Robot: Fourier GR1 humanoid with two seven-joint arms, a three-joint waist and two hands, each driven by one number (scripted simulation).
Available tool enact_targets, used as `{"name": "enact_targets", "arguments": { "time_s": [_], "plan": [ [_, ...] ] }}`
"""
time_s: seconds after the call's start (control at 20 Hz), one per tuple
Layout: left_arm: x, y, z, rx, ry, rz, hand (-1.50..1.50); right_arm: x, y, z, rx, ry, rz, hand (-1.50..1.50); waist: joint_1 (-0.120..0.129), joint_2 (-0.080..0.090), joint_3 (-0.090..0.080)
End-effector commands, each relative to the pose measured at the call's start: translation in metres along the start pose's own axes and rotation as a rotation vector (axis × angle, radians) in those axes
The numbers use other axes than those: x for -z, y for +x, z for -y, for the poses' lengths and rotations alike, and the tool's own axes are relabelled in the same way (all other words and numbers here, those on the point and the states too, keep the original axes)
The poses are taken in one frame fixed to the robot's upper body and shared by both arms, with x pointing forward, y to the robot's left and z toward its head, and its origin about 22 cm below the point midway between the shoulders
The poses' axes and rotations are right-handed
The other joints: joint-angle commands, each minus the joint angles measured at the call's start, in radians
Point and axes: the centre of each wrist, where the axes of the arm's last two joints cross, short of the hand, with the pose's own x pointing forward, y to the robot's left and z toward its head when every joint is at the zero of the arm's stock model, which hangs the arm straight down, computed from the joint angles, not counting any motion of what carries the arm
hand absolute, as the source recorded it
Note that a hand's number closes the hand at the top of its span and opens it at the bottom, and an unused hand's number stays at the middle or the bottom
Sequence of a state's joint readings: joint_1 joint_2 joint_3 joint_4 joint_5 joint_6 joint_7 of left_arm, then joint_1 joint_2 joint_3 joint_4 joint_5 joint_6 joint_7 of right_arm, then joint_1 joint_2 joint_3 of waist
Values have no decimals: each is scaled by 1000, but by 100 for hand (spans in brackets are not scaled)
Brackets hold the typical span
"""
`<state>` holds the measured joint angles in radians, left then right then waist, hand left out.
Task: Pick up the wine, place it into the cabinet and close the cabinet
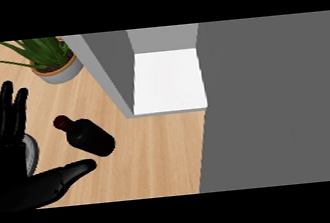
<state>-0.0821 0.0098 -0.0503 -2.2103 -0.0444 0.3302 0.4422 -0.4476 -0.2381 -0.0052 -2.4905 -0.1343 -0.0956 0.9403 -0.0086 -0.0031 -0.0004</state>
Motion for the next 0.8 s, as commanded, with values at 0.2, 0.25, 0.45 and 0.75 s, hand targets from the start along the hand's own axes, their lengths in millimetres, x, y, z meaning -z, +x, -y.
{"name": "enact_targets", "arguments": {
  "time_s": [0.2,0.25,0.45,0.75],
  "plan": [
    [0,-39,-32,42,39,-31,-150,-29,21,-8,42,67,64,-150,3,0,-1],
    [11,-31,-19,46,25,-33,-150,-33,18,-1,50,74,55,-150,-1,1,0],
    [1,-64,-19,60,6,-80,-150,-18,23,-9,56,58,61,-150,3,0,-1],
    [-10,-90,-50,71,70,-122,-150,-30,24,-2,31,80,64,-150,3,-1,0]
  ]
}}
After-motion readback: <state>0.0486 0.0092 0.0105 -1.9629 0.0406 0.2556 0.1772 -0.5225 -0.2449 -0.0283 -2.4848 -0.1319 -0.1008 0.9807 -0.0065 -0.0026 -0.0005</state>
